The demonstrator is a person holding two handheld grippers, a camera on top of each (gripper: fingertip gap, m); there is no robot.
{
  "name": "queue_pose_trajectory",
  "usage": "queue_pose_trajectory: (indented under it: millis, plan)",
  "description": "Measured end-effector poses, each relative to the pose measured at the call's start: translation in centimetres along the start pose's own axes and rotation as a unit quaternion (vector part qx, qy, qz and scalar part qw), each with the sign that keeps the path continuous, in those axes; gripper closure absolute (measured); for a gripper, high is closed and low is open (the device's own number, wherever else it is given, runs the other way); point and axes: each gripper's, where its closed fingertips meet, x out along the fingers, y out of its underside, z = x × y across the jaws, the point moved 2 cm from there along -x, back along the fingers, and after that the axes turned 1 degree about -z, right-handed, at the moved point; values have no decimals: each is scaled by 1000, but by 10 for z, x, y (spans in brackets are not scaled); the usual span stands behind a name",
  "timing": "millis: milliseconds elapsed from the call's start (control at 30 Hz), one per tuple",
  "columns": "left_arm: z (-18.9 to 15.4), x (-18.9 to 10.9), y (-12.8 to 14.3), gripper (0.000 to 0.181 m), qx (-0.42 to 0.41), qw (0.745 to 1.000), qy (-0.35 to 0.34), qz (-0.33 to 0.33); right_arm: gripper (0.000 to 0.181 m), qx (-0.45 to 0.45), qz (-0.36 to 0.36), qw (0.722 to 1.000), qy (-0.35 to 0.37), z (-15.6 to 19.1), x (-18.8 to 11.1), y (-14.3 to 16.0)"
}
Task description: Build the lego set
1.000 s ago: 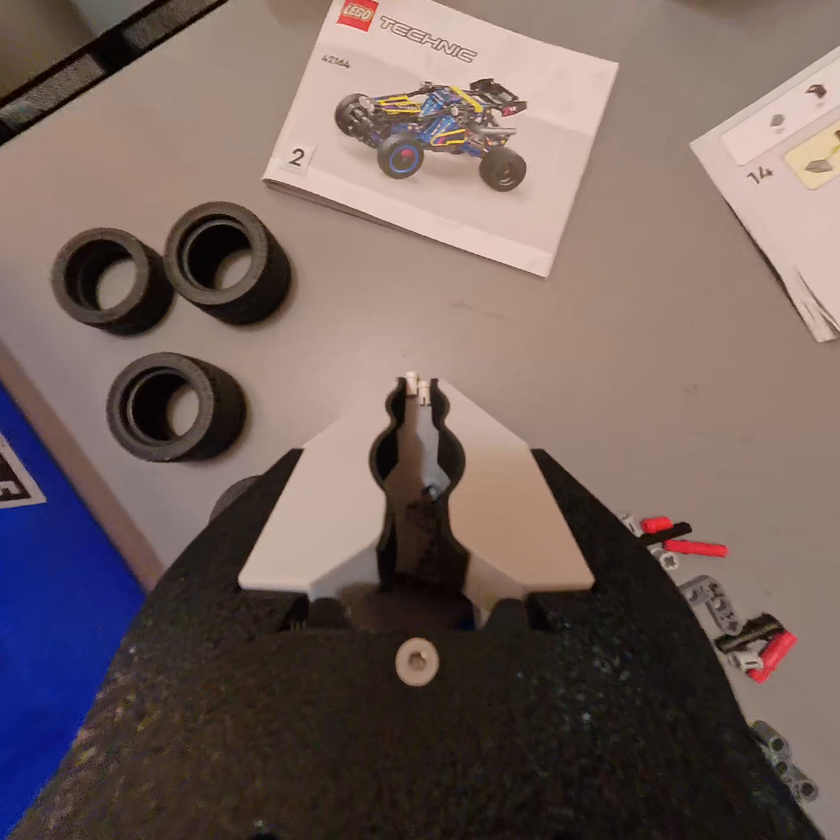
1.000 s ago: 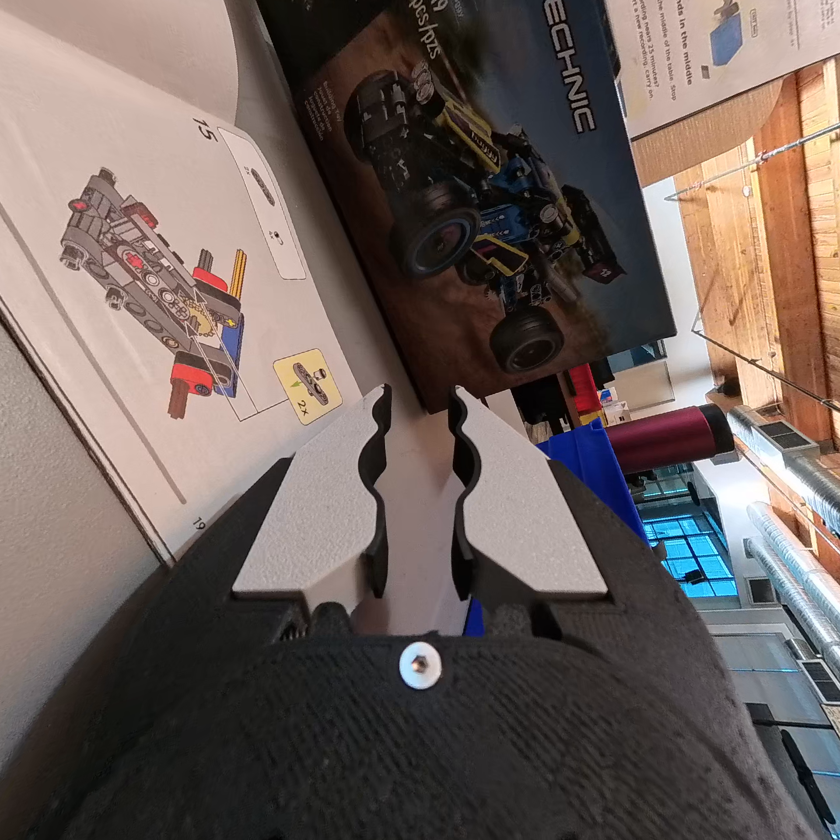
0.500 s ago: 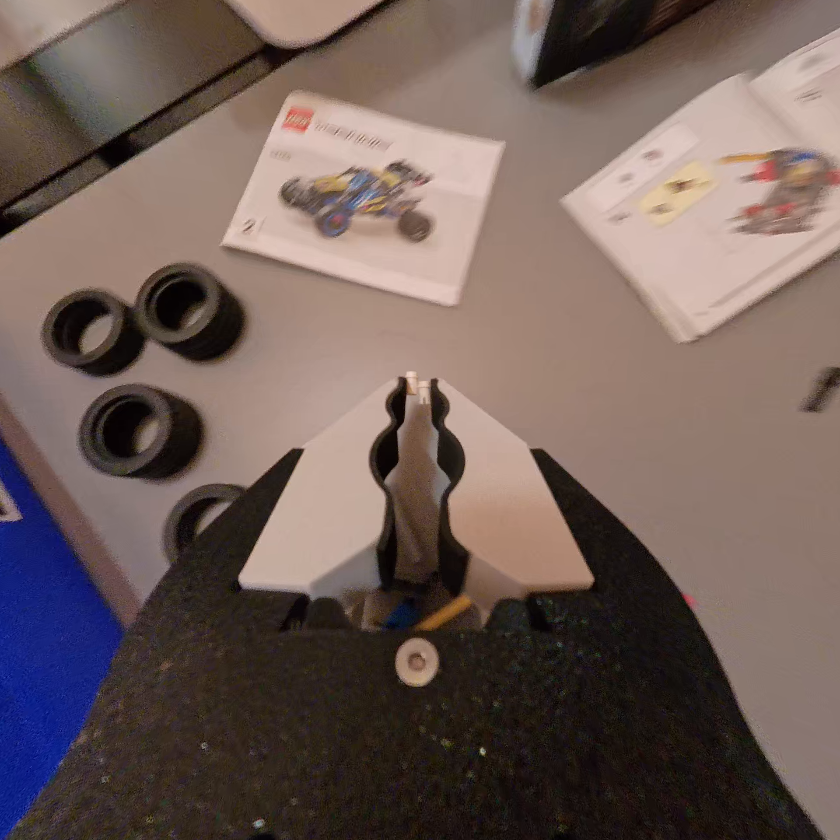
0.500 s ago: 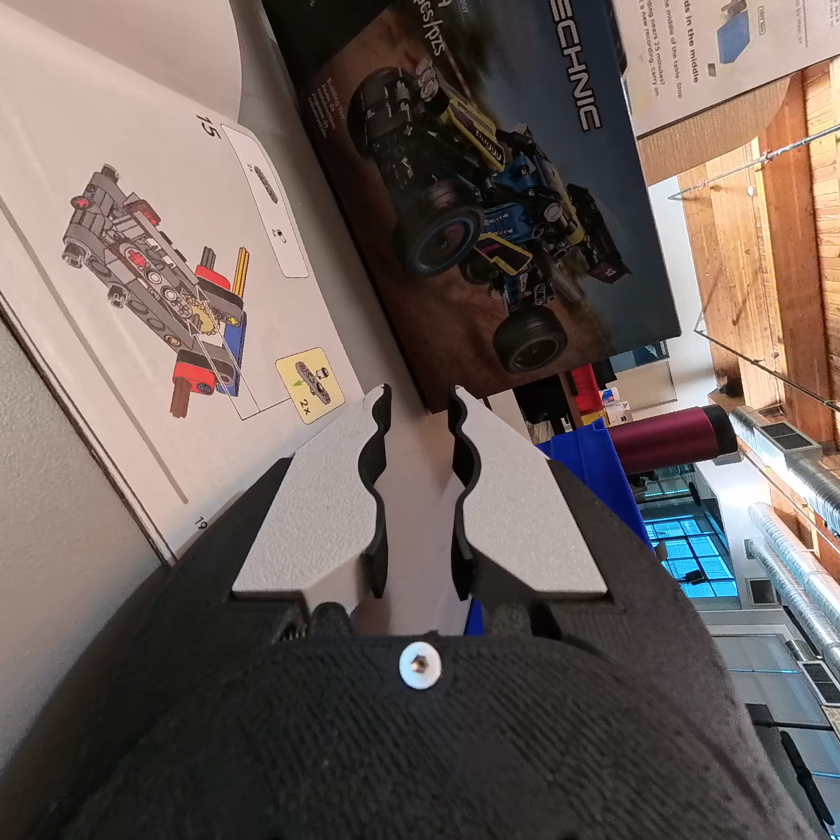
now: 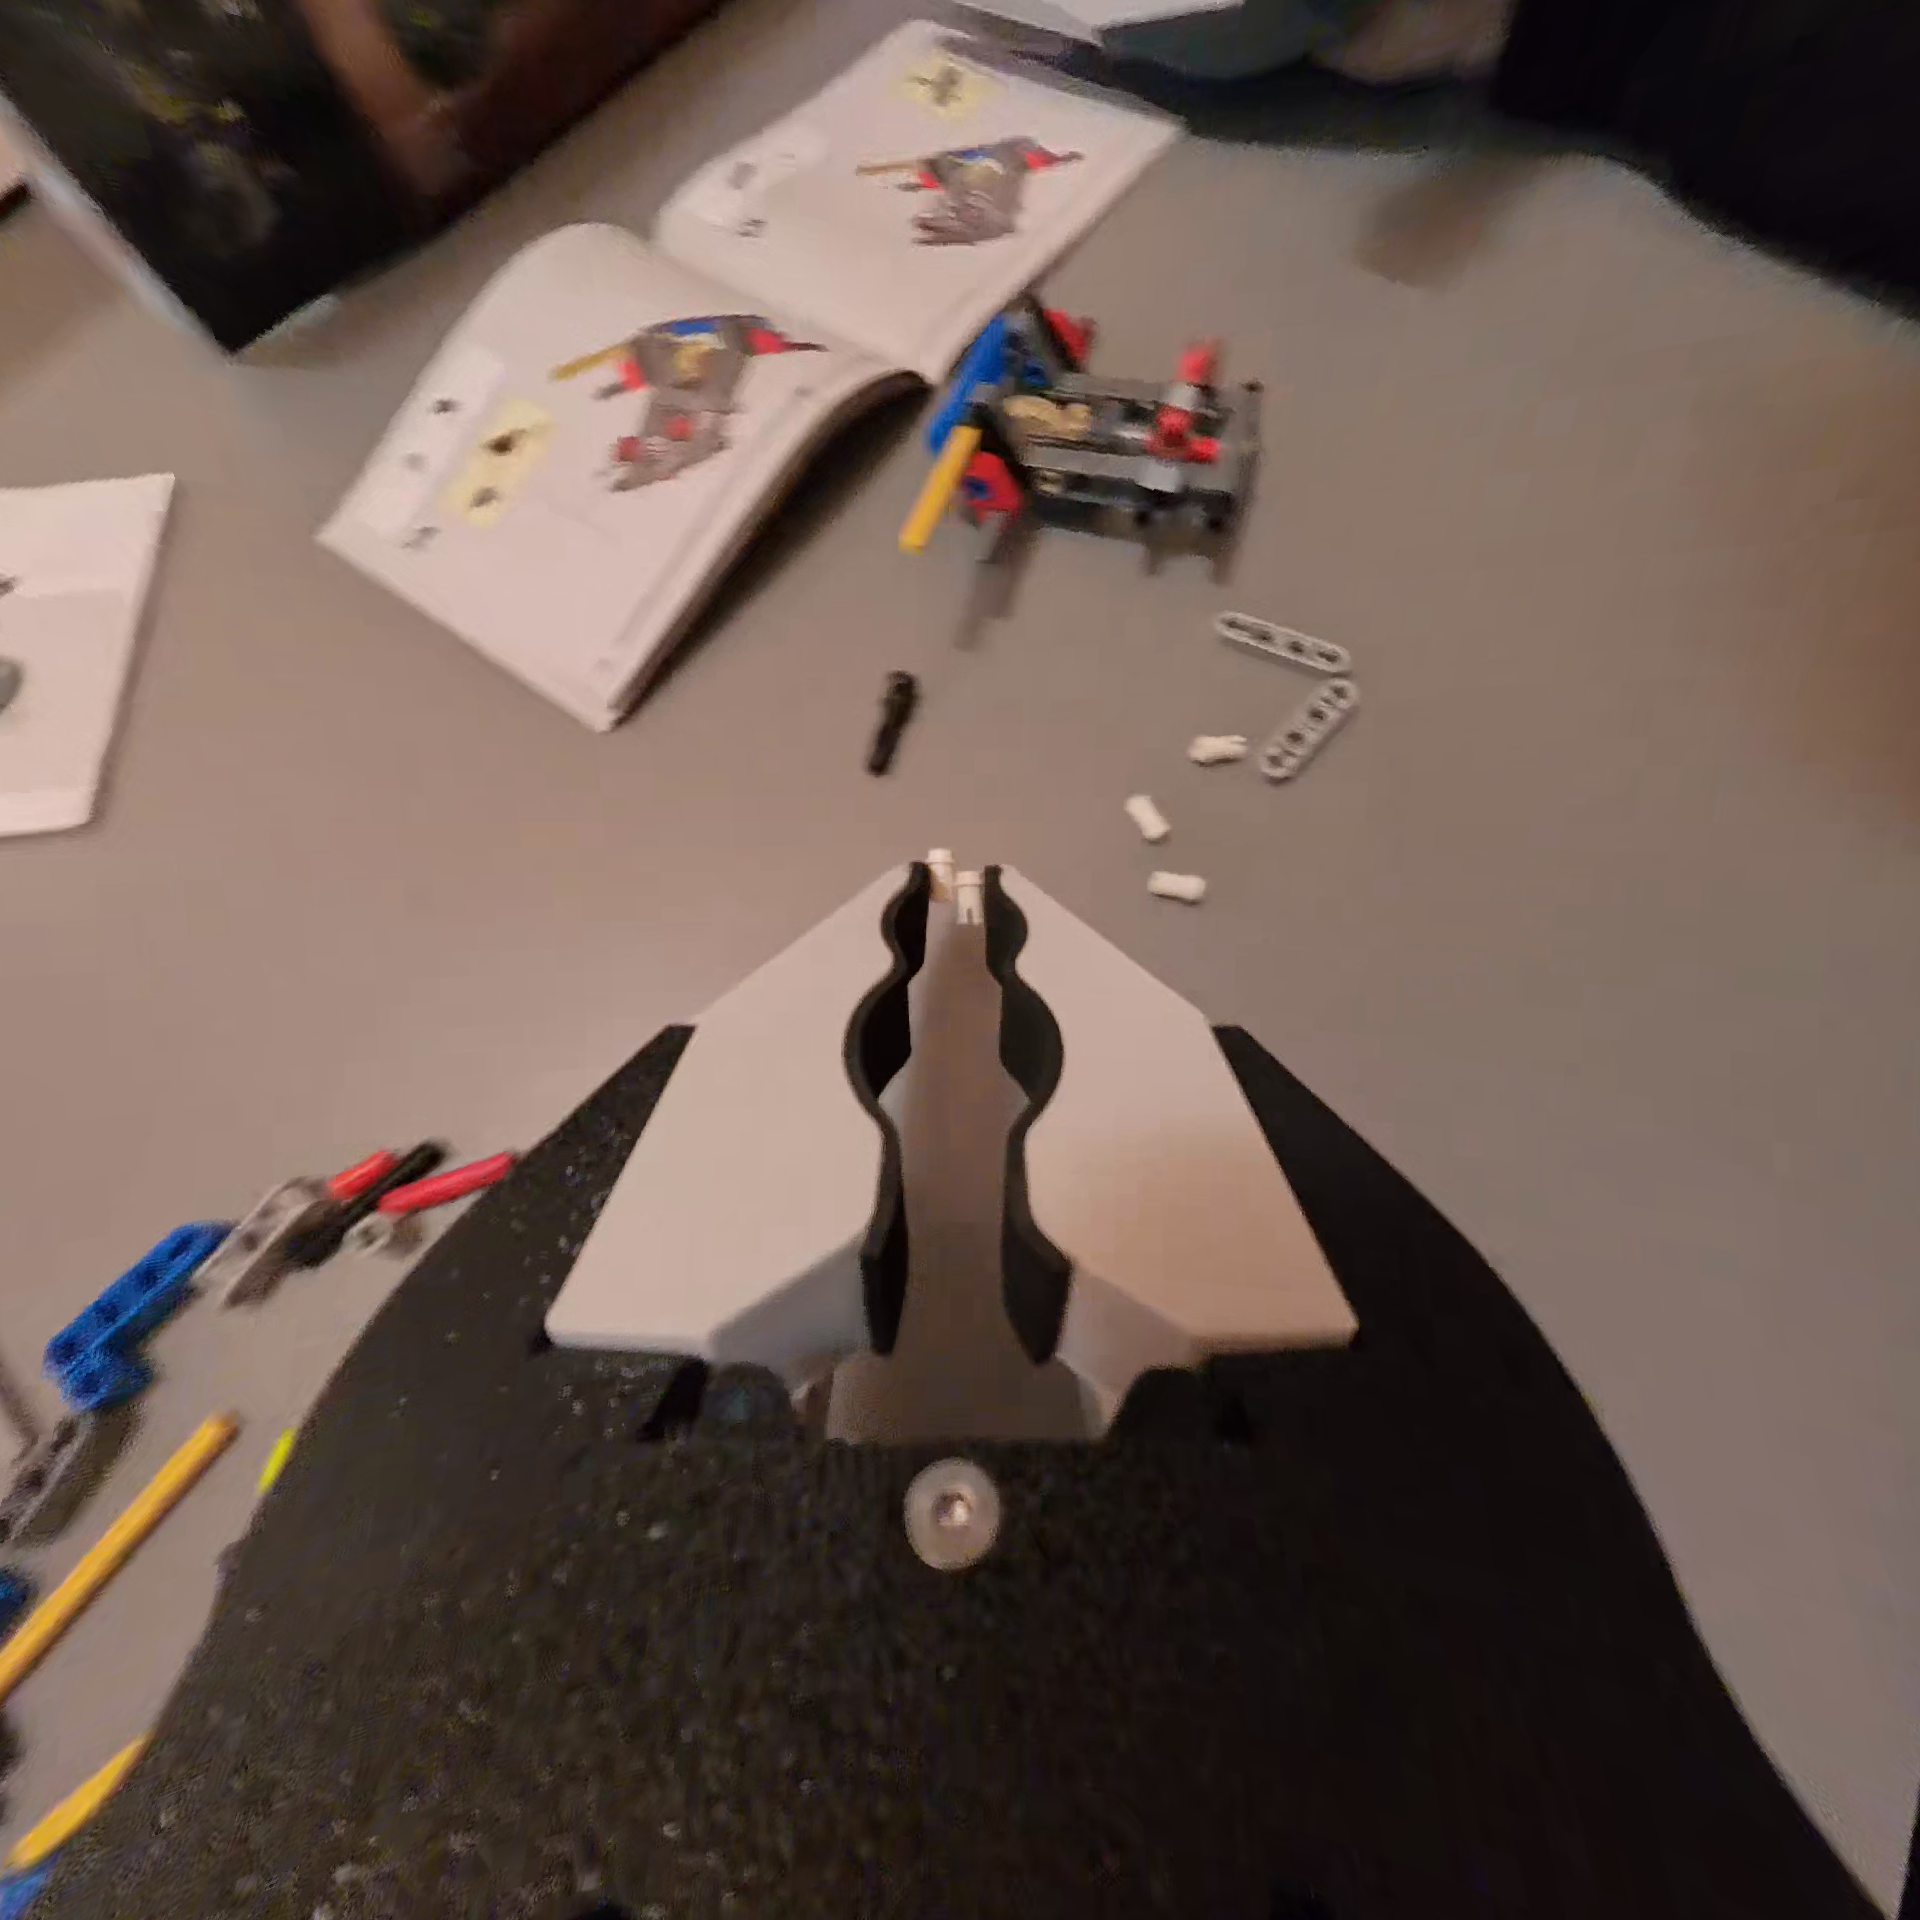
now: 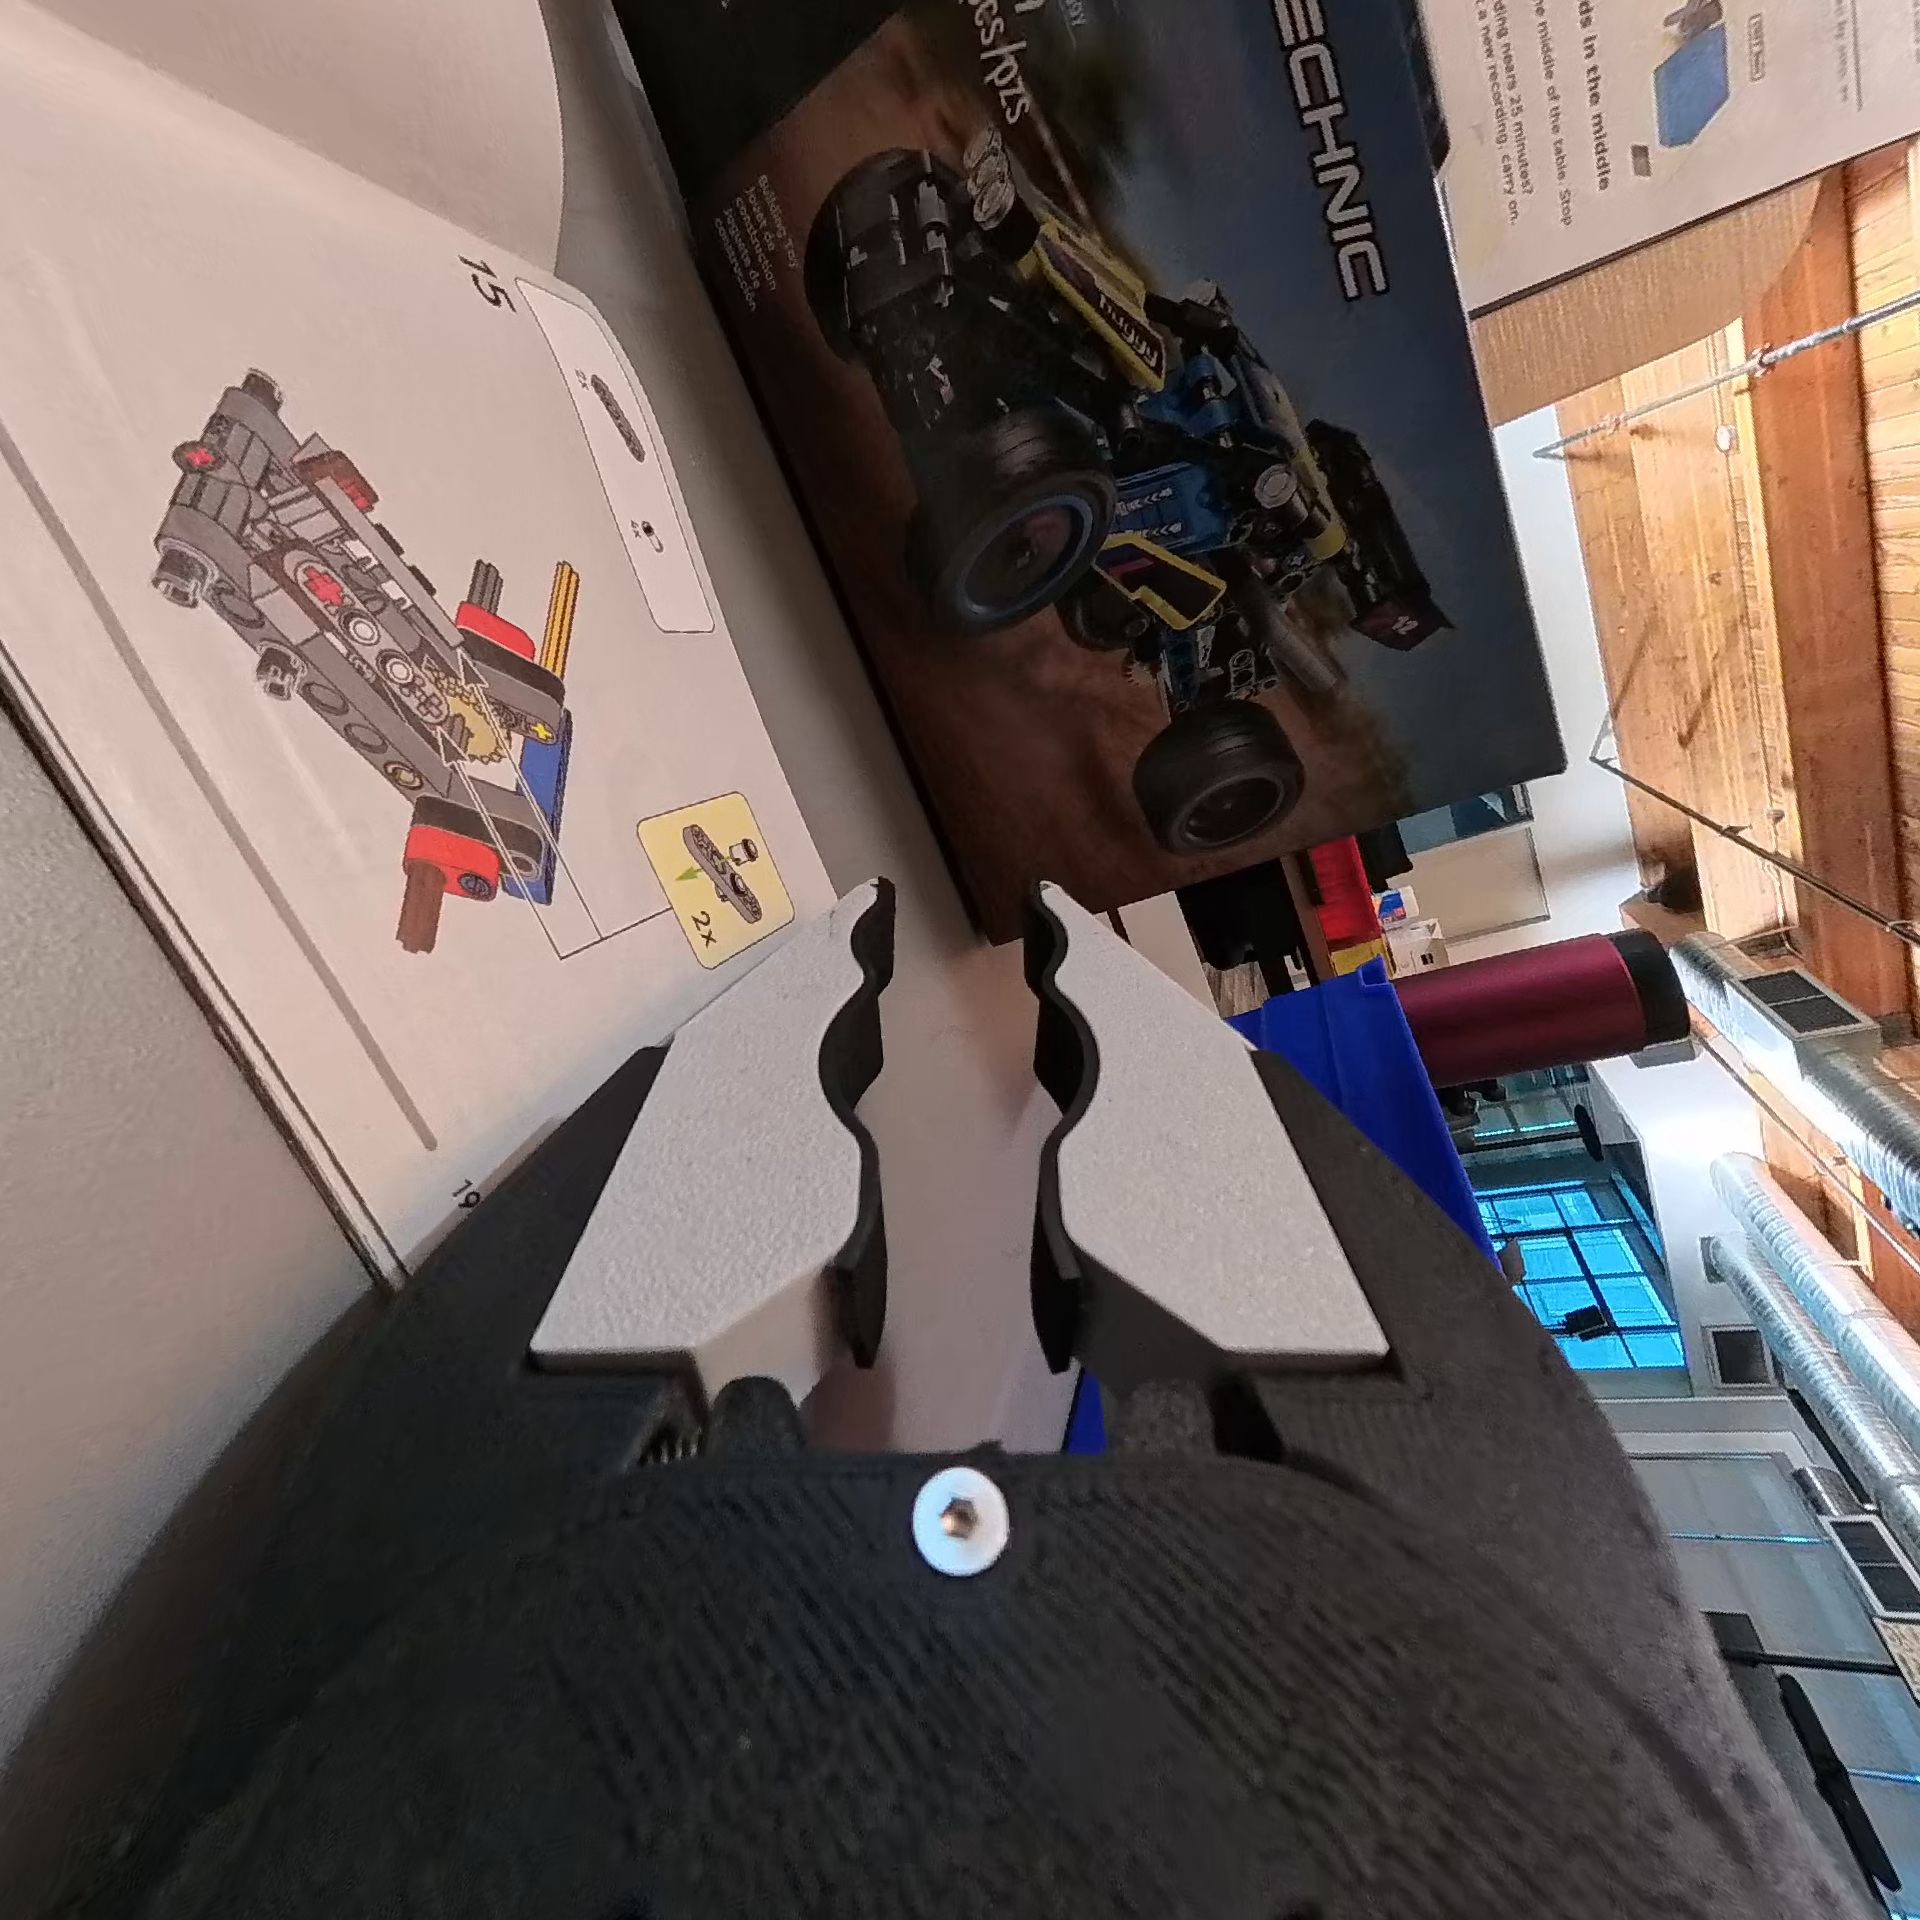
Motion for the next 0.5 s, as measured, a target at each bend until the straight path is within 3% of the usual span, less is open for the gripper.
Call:
queue_pose_trajectory:
  millis: [267,400,500]
  plan:
    - [-38,20,7,173,75,996,41,34,159,-1,0,1000,0,0,0,0]
    - [-40,21,8,173,84,995,41,41,159,-1,0,1000,-1,1,0,0]
    - [-36,17,9,163,83,995,34,50,159,-1,-1,1000,-1,1,0,0]
